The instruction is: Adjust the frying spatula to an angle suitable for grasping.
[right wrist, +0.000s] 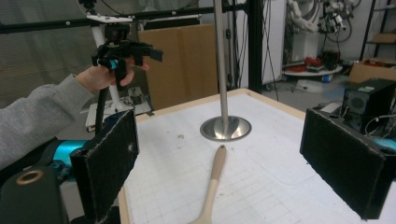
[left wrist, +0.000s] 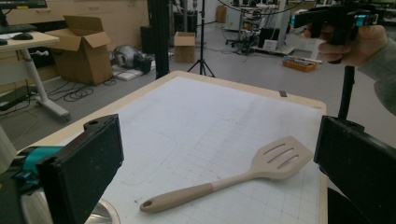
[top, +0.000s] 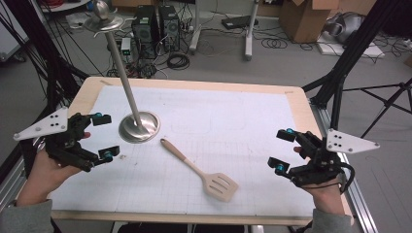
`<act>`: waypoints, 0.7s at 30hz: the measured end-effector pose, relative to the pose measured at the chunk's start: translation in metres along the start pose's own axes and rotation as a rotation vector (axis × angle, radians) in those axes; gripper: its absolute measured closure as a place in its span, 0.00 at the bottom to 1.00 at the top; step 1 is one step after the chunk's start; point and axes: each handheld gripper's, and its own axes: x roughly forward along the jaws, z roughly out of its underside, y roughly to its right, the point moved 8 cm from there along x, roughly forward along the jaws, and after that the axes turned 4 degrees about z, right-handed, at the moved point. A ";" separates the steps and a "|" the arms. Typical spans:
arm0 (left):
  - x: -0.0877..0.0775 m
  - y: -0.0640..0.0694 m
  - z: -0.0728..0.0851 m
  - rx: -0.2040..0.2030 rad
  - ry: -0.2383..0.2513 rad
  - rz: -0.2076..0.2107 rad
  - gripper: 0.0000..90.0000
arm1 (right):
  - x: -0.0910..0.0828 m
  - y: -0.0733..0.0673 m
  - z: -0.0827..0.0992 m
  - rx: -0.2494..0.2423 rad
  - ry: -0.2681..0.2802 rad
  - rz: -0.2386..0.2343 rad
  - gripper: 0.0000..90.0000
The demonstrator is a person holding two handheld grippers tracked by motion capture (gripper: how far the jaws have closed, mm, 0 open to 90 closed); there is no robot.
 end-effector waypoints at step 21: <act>0.034 0.007 0.030 0.044 -0.083 0.057 0.55 | -0.002 0.001 0.002 0.008 -0.004 0.013 0.12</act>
